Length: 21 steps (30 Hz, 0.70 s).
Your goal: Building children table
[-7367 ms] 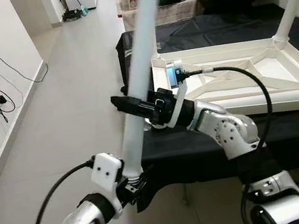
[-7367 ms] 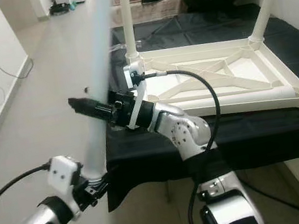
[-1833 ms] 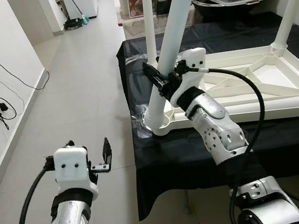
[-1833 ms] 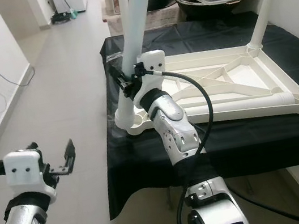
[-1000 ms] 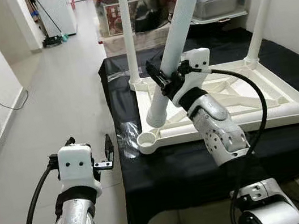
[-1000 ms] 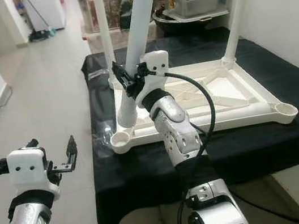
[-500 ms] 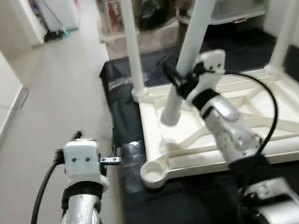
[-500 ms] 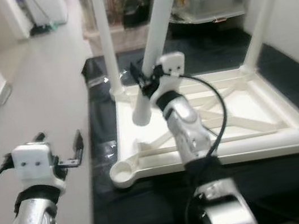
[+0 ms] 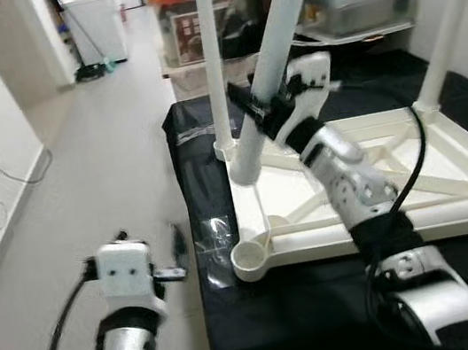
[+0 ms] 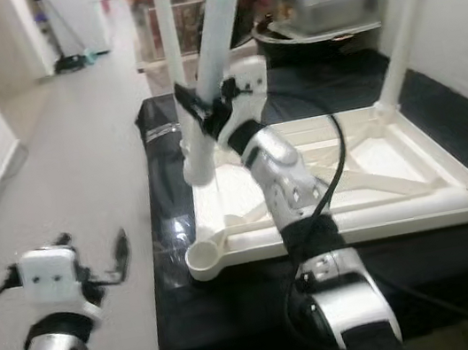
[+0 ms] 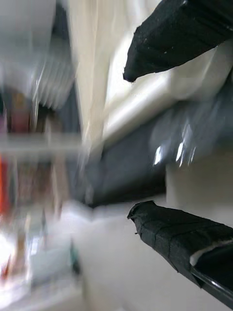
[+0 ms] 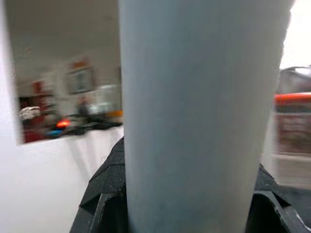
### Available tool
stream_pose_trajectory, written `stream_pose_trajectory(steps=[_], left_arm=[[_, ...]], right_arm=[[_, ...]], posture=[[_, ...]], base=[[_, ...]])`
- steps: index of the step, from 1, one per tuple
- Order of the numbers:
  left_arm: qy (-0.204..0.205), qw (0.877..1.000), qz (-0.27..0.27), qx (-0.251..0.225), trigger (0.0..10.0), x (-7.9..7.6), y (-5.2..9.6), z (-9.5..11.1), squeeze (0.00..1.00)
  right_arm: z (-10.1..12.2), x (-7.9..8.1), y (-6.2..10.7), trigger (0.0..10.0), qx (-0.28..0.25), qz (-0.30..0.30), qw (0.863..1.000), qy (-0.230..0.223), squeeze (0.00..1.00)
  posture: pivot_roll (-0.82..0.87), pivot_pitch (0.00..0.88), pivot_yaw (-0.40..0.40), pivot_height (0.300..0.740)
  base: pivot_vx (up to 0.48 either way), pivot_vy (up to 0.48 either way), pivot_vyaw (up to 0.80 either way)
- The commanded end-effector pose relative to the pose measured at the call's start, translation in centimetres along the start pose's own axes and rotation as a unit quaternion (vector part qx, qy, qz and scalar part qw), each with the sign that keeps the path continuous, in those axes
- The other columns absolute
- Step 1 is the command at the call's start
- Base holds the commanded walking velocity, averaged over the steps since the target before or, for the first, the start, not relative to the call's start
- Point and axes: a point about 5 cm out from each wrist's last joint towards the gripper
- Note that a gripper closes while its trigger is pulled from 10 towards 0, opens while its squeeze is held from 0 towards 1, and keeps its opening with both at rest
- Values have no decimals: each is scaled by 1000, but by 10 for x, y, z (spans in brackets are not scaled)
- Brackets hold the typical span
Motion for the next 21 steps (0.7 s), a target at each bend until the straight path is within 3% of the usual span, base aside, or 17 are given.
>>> stream_pose_trajectory(steps=[1,6,9,11,14,15,17,19,21], left_arm=[[17,999,-34,17,10000,-7,8,-3,0],[53,993,-93,51,10000,-22,26,-9,0],[98,982,-138,84,10000,-35,45,-12,0],[113,978,-149,94,10000,-39,54,-11,0],[114,979,-139,99,10000,-39,60,-11,0],[104,983,-109,100,10000,-33,67,-12,0],[93,988,-77,101,10000,-27,74,-12,0],[93,988,-77,101,10000,-27,74,-12,0],[90,989,-51,105,10000,-23,82,-10,0]], right_arm=[[-9,-2,0,10000,20,34,999,-31,0],[-14,1,-4,10000,46,112,991,-54,0],[-19,7,-4,10000,66,205,974,-73,0],[-19,9,-5,10000,68,231,967,-82,0],[-18,12,-8,10000,65,252,962,-80,0],[-15,17,-9,10000,54,291,951,-91,0],[-12,22,-11,10000,43,332,937,-105,0],[-12,22,-11,10000,43,332,937,-105,0],[-11,25,-9,10000,42,370,923,-94,0]], posture=[[-7,77,-18,740],[14,107,-27,740],[30,144,-32,740],[42,177,-41,740],[42,177,-41,740],[58,222,-44,740],[58,222,-44,740],[58,222,-44,740],[80,270,-48,740]], base=[[0,0,0],[0,0,0],[0,0,0],[0,0,0],[0,0,0],[0,0,0],[0,0,0],[0,0,0],[0,0,0]])
Point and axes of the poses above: a point about 5 cm out from each wrist's last joint towards the gripper, its own y axis pointing back from the gripper into the wrist, its own z axis along the axis of the wrist's last joint, x = y × z, and after that the axes turned 9 degrees about y, right-handed
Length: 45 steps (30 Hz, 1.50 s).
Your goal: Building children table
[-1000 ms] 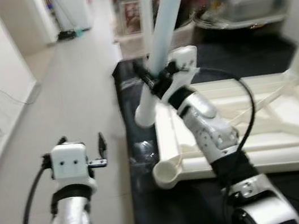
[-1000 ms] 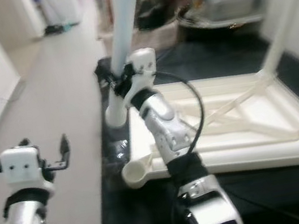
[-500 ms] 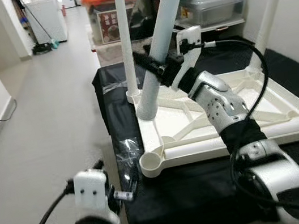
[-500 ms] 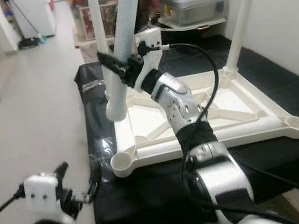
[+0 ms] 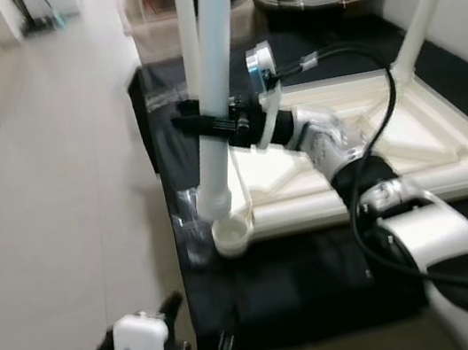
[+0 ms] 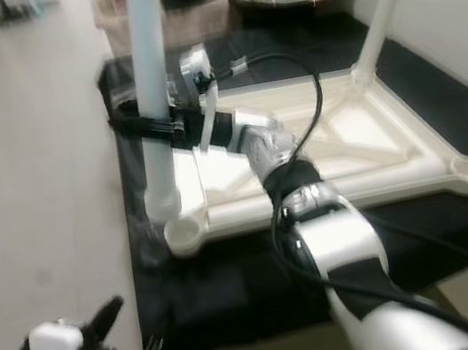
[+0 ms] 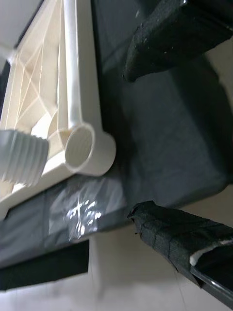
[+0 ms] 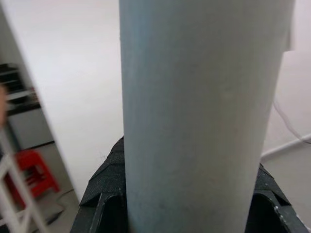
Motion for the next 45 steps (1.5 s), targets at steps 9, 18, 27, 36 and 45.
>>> stream_pose_trajectory(steps=[9,18,27,36,45], left_arm=[[1,1000,20,10,10000,-3,19,5,0],[-88,995,50,11,10000,17,28,13,0],[-77,996,30,12,10000,13,23,9,0],[-70,997,25,15,10000,9,21,4,0],[-72,997,27,11,10000,11,20,3,0]], right_arm=[[1,5,2,10000,19,78,996,37,0],[0,9,10,10000,7,119,992,29,0],[-11,20,3,10000,1,158,987,19,0],[-25,27,-1,10000,20,174,985,2,0],[-26,35,-9,10000,6,198,980,0,0]], posture=[[90,296,-46,740],[95,299,-41,740],[88,265,-50,740],[85,250,-59,740],[83,246,-58,740]], base=[[0,0,0],[0,0,0],[0,0,0],[0,0,0],[0,0,0]])
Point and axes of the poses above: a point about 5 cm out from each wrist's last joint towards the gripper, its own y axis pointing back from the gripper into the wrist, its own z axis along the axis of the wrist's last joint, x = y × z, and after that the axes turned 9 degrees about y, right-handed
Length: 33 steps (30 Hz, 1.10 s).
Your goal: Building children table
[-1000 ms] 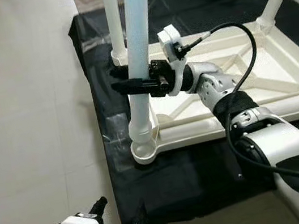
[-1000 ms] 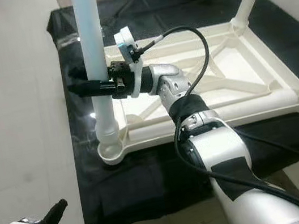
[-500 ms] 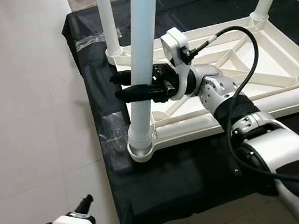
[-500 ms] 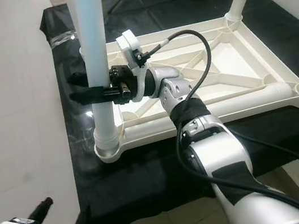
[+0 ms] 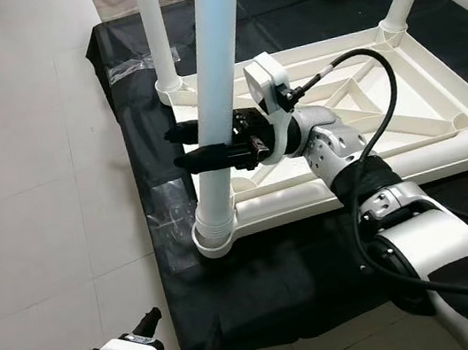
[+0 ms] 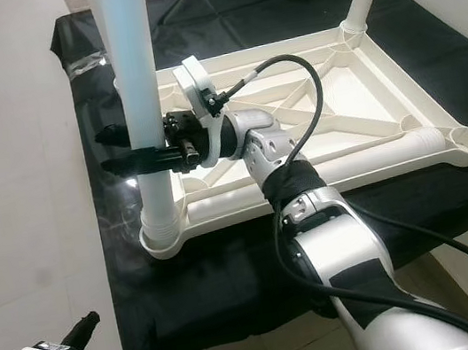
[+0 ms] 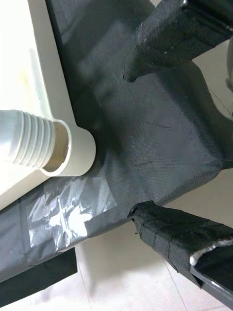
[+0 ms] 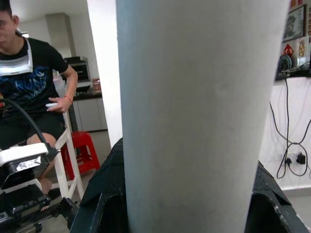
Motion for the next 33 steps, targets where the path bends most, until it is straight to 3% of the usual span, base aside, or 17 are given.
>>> stream_pose_trajectory(steps=[1,13,22,33], left_arm=[[0,1000,7,8,10000,1,1,-4,0],[3,1000,13,10,10000,1,3,-8,0],[3,1000,15,11,10000,1,2,-9,0],[3,1000,17,9,10000,1,3,-10,0]], right_arm=[[-23,9,-7,10000,9,19,999,-51,0],[-12,7,-20,10000,-28,35,998,-35,0],[-1,-2,-22,10000,-64,15,998,-17,0],[-4,-1,-14,10000,-39,13,999,-21,0]], posture=[[82,244,-61,740],[82,241,-66,740],[81,244,-71,740],[80,248,-73,740]], base=[[0,0,0],[0,0,0],[0,0,0],[0,0,0]])
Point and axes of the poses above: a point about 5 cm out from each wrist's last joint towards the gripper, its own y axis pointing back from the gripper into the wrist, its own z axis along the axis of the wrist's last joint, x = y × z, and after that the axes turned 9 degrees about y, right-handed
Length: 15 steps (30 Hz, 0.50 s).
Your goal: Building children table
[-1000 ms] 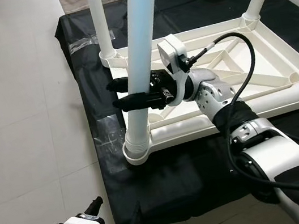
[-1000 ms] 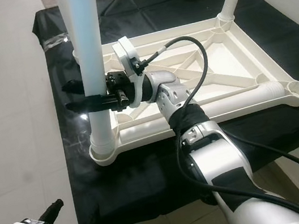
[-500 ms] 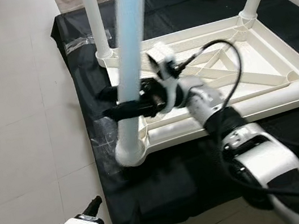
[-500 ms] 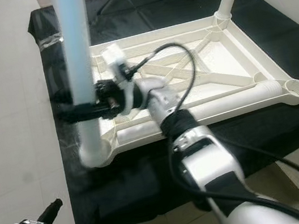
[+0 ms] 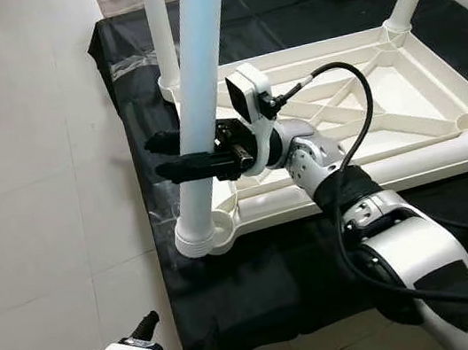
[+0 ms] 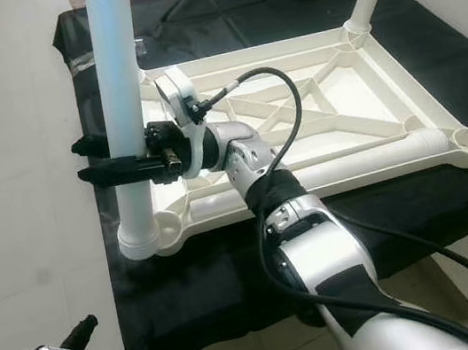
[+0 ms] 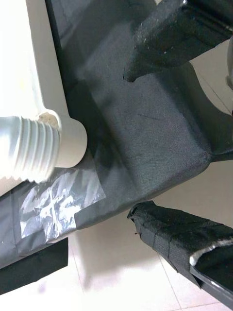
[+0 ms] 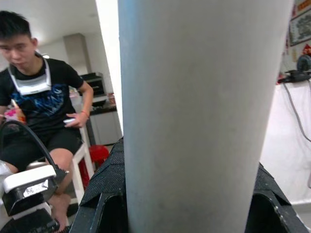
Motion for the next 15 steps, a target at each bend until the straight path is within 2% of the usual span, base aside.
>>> stream_pose_trajectory(steps=[1,10,15], left_arm=[[1,1000,4,12,10000,0,2,-5,0],[0,1000,5,11,10000,1,2,-5,0],[0,1000,6,11,10000,1,2,-5,0]], right_arm=[[1,0,-1,10000,3,6,1000,4,0],[7,-5,14,10000,32,-18,999,20,0],[-4,2,15,10000,67,-1,998,20,0]], posture=[[80,248,-73,740],[80,248,-67,740],[81,250,-66,740]], base=[[0,0,0],[0,0,0],[0,0,0]])
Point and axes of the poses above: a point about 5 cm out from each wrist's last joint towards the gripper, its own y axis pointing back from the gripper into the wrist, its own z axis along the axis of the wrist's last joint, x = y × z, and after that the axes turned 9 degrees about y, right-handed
